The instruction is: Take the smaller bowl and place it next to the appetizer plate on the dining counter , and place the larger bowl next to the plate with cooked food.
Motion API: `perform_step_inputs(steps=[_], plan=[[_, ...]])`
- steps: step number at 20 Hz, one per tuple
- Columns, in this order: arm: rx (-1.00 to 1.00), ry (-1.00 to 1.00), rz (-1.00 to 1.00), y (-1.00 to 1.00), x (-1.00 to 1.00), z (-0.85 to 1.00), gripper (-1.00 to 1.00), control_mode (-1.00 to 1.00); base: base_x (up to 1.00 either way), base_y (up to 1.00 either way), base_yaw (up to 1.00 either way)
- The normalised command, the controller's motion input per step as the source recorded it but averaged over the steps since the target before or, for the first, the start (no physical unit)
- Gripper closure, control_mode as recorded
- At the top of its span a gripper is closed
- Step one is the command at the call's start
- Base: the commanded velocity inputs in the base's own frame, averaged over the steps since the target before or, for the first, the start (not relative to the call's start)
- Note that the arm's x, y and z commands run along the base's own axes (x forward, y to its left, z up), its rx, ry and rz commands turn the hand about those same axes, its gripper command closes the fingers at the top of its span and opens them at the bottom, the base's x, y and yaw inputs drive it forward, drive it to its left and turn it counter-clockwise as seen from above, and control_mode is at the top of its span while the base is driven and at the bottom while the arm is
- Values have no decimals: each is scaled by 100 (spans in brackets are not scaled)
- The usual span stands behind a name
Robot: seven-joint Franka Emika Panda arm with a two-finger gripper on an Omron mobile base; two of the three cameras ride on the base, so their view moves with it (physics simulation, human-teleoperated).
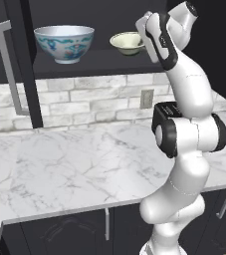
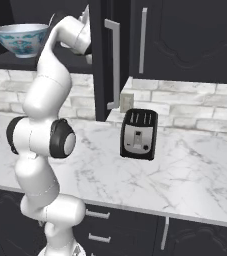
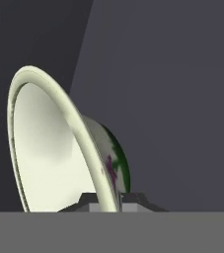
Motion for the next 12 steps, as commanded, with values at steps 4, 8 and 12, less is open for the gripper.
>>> perform_step_inputs(steps=[4,8,12], plan=[[0,-11,0,0,-49,0,100,-100,0,0,0],[0,-9,0,0,-89,0,100,-100,0,0,0],[0,-1,0,0,-84,0,100,-100,0,0,0]])
